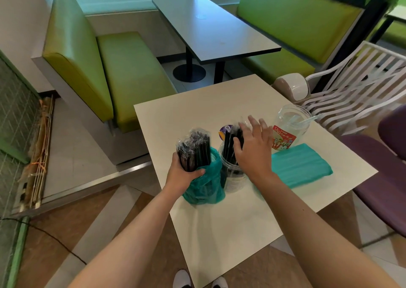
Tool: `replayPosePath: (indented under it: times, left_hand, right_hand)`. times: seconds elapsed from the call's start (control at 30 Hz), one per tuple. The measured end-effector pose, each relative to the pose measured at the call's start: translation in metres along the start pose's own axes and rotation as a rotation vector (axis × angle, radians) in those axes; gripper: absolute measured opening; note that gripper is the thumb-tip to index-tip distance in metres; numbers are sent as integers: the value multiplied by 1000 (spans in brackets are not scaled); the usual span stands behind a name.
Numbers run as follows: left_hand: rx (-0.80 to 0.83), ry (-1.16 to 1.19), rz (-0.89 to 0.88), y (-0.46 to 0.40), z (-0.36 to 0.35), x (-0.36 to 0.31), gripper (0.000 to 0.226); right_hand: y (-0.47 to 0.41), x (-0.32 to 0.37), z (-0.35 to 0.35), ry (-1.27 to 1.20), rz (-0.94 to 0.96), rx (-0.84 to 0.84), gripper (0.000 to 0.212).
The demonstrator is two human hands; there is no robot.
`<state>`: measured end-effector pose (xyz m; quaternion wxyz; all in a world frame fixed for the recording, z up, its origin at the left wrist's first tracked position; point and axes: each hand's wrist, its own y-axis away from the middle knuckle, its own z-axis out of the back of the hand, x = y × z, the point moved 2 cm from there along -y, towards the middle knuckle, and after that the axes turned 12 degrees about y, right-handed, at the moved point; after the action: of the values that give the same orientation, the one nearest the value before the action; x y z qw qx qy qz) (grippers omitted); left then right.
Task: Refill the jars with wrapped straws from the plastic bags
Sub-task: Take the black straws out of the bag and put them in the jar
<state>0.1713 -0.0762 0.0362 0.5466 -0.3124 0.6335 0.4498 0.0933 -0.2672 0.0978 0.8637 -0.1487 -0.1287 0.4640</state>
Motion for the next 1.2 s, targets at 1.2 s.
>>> replayPosePath:
  times: [1.2]
  left_hand:
    - [3, 47, -40, -7, 0, 10, 80]
  right_hand:
    - [24, 49, -10, -740, -100, 518, 14]
